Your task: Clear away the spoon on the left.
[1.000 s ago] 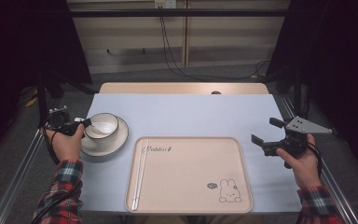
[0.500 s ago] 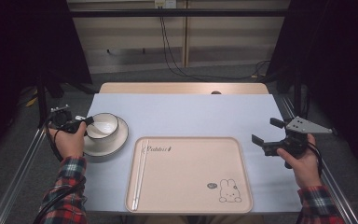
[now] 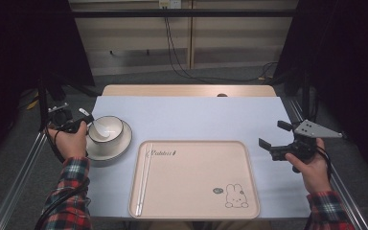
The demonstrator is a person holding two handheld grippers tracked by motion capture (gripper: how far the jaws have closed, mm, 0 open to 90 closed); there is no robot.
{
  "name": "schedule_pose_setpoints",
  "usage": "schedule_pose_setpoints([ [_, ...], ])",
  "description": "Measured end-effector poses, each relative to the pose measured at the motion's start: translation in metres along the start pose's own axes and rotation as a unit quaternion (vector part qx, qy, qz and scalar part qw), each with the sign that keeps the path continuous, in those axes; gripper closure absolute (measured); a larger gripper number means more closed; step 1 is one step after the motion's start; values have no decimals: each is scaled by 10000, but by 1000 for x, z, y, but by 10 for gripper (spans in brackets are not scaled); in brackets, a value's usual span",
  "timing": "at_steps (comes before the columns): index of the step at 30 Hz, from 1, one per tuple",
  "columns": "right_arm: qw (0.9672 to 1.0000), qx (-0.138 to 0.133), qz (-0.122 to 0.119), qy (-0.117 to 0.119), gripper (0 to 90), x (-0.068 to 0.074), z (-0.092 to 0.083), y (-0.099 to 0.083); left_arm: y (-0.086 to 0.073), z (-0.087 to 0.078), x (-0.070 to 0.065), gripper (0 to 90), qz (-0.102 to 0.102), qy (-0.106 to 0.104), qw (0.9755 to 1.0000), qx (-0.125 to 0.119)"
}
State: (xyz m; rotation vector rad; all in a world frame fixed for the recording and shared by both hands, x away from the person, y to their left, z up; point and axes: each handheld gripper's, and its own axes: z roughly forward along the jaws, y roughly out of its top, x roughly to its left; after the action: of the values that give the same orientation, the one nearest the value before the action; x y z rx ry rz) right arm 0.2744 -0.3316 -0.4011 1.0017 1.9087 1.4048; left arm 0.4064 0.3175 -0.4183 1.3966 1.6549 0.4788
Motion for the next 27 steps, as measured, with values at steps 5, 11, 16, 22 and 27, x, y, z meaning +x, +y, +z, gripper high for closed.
schedule_pose_setpoints([
  [5,10000,15,10,26,0,-1,0,-1,0,-3,-4,860,8,-166,9998,-106],
  [11,10000,4,20,-6,0,1,0,0,4,-9,-10,861,99,-322,9993,-158],
  [16,10000,-38,1,8,0,0,-1,0,7,-12,-16,862,75,-429,9988,-224],
  [22,10000,-40,16,38,0,0,-2,1,11,-17,-25,862,129,-561,9981,-222],
  [27,10000,-85,30,9,0,0,-2,1,13,-20,-32,862,148,-696,9973,-178],
])
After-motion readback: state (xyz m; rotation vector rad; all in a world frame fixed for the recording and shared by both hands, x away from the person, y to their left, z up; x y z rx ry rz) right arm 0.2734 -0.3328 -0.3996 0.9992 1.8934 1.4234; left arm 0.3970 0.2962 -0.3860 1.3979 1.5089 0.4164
